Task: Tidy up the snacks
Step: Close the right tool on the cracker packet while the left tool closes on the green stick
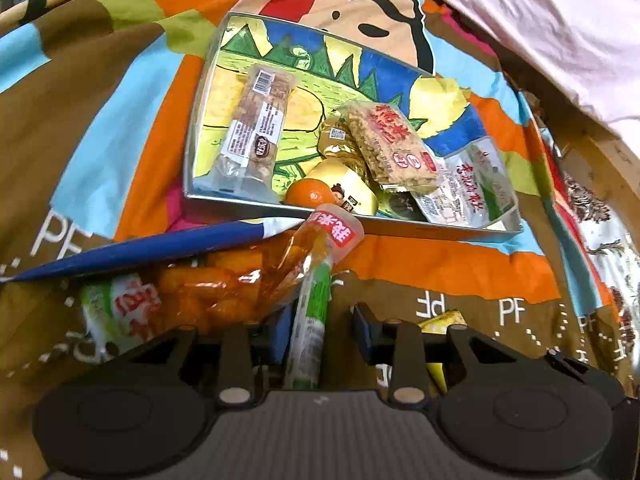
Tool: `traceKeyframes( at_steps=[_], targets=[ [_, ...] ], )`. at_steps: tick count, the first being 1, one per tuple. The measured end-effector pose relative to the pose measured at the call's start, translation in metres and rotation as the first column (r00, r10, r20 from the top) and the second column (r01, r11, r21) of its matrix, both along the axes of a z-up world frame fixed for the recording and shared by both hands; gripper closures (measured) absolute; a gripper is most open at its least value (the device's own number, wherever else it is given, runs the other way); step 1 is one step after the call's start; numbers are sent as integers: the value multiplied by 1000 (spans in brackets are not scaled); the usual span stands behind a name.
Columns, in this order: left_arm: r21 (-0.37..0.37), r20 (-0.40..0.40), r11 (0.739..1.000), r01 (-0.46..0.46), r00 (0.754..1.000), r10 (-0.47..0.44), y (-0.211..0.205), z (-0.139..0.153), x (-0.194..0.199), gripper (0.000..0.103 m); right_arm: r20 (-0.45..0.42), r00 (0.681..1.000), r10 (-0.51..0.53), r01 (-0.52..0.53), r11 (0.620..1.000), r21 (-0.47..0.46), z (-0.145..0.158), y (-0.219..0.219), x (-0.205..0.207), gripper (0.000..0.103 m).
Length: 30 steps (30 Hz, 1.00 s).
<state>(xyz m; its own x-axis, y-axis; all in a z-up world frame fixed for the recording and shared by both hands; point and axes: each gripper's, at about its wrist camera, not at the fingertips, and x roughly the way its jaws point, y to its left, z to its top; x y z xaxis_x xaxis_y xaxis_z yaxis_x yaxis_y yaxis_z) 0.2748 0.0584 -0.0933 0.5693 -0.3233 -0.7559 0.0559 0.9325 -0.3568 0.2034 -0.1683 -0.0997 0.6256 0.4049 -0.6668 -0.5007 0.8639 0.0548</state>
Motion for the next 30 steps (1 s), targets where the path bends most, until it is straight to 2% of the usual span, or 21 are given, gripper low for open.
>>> traceKeyframes(
  at_steps=[3,7,10,16,20,26,30],
  targets=[
    [-5,5,1000,-10,1000,10,0,-3,2,65,-3,1000,-3,3,1000,23,-2,-1,4,40],
    [-35,4,999,-28,1000,28,5,-6,-2,74,-13,1000,-9,10,999,52,-5,-3,8,39],
    [-57,-7,998,-17,1000,16,3,-6,-7,74,-17,1000,12,-11,999,53,-4,-1,7,48],
    [-77,-24,995,56,998,-58,-10,-1,-25,76,-50,999,19,-16,999,51,5,-6,6,50],
    [-65,-27,996,66,997,-68,-13,-1,-25,76,-45,999,28,-27,999,26,6,-3,4,49],
    [-67,-53,998,8,999,-12,-12,-10,-9,74,-21,999,33,-32,999,36,-2,-1,5,43],
    [-33,-38,999,20,999,-22,-18,-11,-13,74,-19,999,27,-26,999,41,-3,-2,6,46]
  ],
)
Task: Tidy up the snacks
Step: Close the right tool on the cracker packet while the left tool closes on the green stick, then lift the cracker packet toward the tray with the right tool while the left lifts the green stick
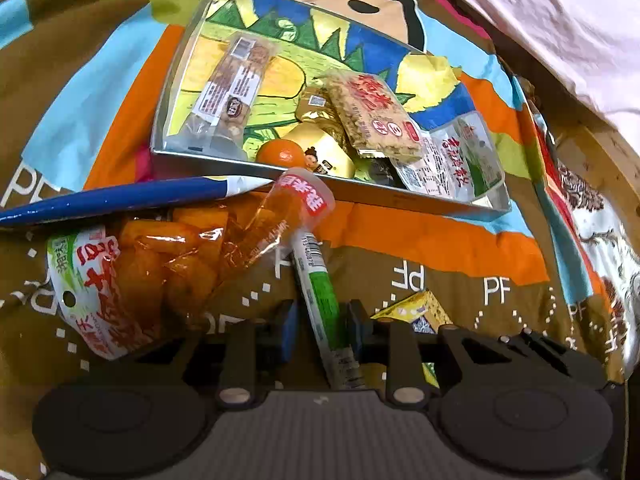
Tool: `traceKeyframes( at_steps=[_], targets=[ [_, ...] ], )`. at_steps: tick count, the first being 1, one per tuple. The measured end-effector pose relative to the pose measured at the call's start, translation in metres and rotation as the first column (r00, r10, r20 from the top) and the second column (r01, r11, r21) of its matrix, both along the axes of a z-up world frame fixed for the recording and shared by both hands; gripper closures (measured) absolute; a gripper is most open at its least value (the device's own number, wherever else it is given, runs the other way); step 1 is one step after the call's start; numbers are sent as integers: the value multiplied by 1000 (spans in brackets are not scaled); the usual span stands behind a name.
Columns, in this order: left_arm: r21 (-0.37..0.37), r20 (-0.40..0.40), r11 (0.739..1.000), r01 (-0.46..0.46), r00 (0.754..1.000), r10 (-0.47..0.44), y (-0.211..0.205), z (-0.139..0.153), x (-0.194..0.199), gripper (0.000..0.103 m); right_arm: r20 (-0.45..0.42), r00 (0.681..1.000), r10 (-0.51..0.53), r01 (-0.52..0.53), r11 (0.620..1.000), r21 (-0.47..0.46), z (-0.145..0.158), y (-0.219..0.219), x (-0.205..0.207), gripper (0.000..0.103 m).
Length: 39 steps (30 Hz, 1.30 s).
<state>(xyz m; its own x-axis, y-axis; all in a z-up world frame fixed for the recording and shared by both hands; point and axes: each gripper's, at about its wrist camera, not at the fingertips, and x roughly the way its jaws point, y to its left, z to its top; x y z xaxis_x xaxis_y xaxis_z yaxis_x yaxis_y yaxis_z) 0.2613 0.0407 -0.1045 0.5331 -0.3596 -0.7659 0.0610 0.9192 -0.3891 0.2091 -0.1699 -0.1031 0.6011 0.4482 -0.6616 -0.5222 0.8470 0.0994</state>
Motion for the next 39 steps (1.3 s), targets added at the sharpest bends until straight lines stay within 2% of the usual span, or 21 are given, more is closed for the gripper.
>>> traceKeyframes(
  at_steps=[2,7,11,14,18,28,35,39],
  targets=[
    [2,-2,1000,3,1000,-3,-2,1,-4,77,3,1000,-10,10,1000,-6,1,0,-1,50],
    [-18,-2,999,29,1000,-29,-4,10,-24,83,39,999,-26,29,997,-69,9,3,-20,52],
    [-72,-45,996,59,997,-62,-7,13,-44,84,66,997,-36,43,993,-106,19,-3,-45,52],
    [-84,-66,993,88,993,-93,-15,13,-60,84,69,997,-45,53,991,-125,25,-13,-65,52],
    [-117,-68,988,102,992,-110,-21,17,-80,84,78,994,-75,85,988,-128,34,-29,-88,52],
    [-139,34,987,76,997,-72,-14,59,-106,84,187,977,-102,120,989,-85,67,-37,-112,52],
    [-127,124,988,87,990,-72,-19,95,-98,84,274,957,-96,115,992,-53,95,-34,-110,52],
    [-109,169,988,106,982,-87,-21,120,-79,84,325,940,-102,118,993,-31,116,-32,-96,52]
  ],
)
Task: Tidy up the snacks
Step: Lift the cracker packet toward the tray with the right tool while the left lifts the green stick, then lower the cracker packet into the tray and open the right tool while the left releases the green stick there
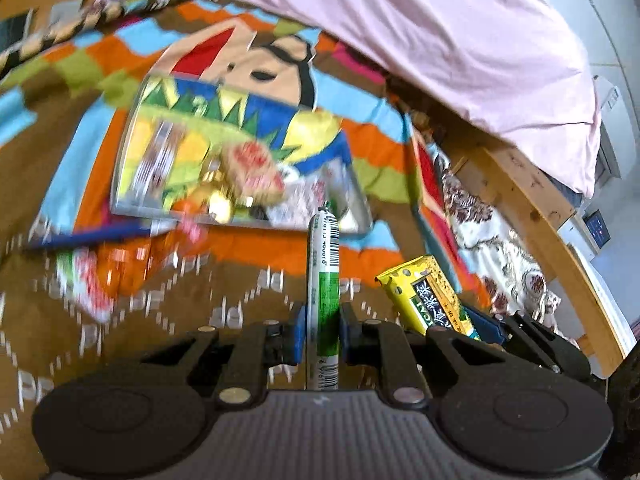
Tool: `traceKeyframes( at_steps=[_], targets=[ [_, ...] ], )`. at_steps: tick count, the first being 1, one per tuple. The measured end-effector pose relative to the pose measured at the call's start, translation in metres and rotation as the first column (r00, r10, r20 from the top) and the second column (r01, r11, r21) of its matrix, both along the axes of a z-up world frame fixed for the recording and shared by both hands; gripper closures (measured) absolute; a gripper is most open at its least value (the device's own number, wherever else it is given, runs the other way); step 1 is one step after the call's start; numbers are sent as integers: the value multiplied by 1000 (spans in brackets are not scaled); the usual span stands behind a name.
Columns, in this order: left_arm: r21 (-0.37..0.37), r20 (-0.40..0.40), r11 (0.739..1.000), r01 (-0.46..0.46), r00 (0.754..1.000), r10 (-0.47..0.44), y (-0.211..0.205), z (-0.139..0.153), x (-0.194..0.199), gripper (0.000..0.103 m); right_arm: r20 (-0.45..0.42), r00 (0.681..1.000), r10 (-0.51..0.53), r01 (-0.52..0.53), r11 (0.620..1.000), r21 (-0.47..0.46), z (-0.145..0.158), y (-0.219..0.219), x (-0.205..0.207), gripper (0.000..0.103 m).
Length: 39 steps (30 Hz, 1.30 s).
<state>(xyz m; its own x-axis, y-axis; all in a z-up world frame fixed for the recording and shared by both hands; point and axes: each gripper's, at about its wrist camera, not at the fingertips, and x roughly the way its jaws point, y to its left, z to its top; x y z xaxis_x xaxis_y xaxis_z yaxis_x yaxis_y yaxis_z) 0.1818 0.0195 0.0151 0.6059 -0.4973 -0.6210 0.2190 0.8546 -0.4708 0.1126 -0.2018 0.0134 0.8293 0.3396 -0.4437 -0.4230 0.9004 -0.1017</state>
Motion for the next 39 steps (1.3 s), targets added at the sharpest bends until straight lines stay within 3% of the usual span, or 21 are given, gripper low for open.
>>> traceKeyframes(
  at_steps=[11,16,22,29,39],
  targets=[
    [-5,116,997,-75,990,75,8,55,72,84,135,991,-22,15,999,52,40,5,66,52],
    [-14,178,994,-105,978,106,13,64,107,84,184,982,-38,27,998,64,51,6,114,52],
    [-24,204,991,-133,970,135,19,38,149,84,193,979,-72,54,994,94,43,10,172,52],
    [-34,125,991,-133,983,136,28,-18,186,84,131,988,-79,67,994,90,2,24,228,52],
    [-11,59,992,-128,990,129,27,-67,211,84,4,996,-86,85,994,61,-60,30,258,52]
  ],
)
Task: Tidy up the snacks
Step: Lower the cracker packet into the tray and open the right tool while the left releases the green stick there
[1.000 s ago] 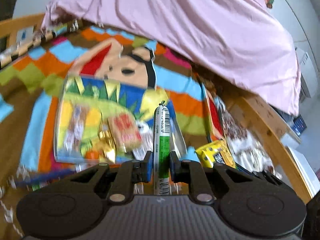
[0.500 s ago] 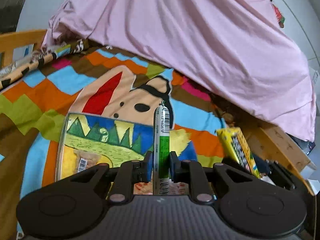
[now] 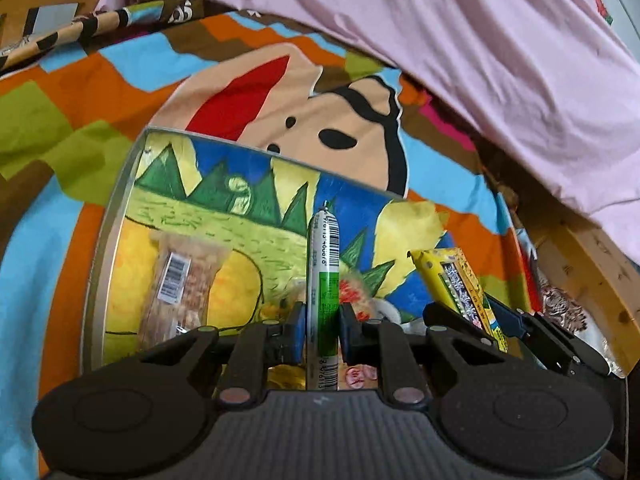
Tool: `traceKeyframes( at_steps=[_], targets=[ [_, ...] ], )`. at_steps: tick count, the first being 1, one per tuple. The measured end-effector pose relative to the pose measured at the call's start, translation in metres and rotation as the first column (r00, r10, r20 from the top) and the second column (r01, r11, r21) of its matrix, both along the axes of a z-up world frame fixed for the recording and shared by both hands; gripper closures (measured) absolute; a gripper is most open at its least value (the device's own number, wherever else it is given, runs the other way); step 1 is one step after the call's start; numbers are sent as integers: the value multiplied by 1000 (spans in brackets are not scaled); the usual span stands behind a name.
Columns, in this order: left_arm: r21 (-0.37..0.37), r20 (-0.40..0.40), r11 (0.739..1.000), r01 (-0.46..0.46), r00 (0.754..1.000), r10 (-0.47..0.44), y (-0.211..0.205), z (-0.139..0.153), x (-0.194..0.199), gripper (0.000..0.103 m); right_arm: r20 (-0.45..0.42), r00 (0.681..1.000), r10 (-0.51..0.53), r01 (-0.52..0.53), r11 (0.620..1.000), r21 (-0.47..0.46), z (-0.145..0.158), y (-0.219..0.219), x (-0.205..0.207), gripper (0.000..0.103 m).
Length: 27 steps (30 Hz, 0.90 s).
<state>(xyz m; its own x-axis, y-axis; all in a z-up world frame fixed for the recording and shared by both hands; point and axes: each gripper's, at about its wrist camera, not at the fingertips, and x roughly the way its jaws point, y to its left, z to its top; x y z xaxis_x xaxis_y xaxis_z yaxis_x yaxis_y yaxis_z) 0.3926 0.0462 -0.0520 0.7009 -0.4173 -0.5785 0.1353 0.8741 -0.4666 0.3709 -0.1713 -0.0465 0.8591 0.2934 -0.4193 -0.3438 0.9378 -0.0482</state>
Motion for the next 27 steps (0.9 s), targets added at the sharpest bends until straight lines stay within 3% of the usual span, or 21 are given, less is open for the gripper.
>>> traceKeyframes(
  at_steps=[7,17,21,24,27],
  targets=[
    [8,-21,1000,-1,1000,1,-2,-18,6,84,-64,998,-27,28,1000,7,-23,-6,9,52],
    [34,-24,999,-2,1000,3,-6,-25,7,82,-85,996,-37,37,999,-2,-35,-5,12,51],
    [40,-32,999,-24,999,26,-5,-26,6,71,-86,995,-43,42,999,-12,-36,-5,13,46],
    [41,-35,998,-40,999,41,-3,-25,4,70,-83,996,-45,44,999,-15,-35,-6,13,44],
    [49,-23,998,-50,998,51,-2,-23,0,62,-77,996,-41,40,999,-11,-32,-7,10,39]
  ],
)
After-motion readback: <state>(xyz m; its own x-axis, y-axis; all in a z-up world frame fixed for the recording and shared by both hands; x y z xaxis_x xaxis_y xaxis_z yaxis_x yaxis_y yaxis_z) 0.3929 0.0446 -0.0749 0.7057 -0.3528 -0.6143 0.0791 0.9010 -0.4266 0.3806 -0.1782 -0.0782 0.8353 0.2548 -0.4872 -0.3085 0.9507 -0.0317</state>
